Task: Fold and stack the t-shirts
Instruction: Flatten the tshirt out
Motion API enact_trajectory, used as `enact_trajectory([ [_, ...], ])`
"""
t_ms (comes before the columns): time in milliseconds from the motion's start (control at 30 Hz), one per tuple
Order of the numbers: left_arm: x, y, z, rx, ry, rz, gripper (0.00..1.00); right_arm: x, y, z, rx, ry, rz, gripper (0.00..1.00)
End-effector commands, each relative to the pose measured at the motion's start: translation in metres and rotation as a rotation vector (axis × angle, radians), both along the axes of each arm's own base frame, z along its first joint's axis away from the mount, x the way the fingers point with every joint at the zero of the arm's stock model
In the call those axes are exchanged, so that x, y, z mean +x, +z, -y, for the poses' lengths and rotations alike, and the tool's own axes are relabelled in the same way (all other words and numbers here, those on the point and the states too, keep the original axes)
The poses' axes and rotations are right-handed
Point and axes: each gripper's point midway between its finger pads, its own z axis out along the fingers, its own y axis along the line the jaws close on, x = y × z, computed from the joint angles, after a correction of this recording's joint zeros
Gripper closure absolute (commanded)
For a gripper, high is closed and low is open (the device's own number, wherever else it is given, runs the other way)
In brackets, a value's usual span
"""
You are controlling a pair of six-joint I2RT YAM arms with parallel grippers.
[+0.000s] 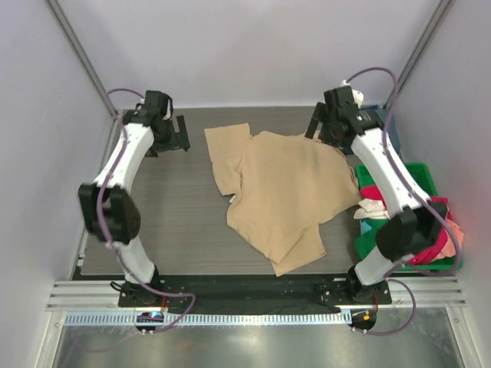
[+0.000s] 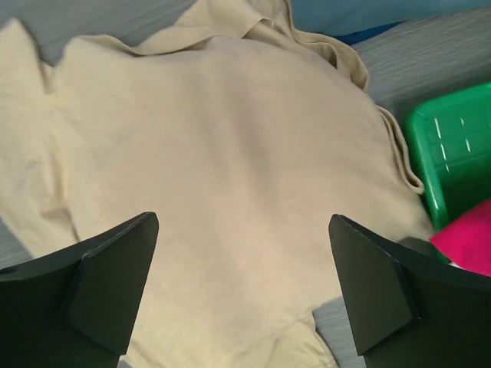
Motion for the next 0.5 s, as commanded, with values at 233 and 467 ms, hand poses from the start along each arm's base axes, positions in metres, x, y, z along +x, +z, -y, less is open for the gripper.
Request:
enact_trajectory([
  [233,-0.079,0.013,0.091,-0.396,-0.068,0.253,0.0,-0.043,-0.06,-0.003,0.121,0.036,-0.024,0.0],
  [467,-0.098,-0.039,0.147,-0.424,-0.147,0.171,0.0,-0.056,-0.069,-0.003,0.131,0.05,-0.015,0.0],
])
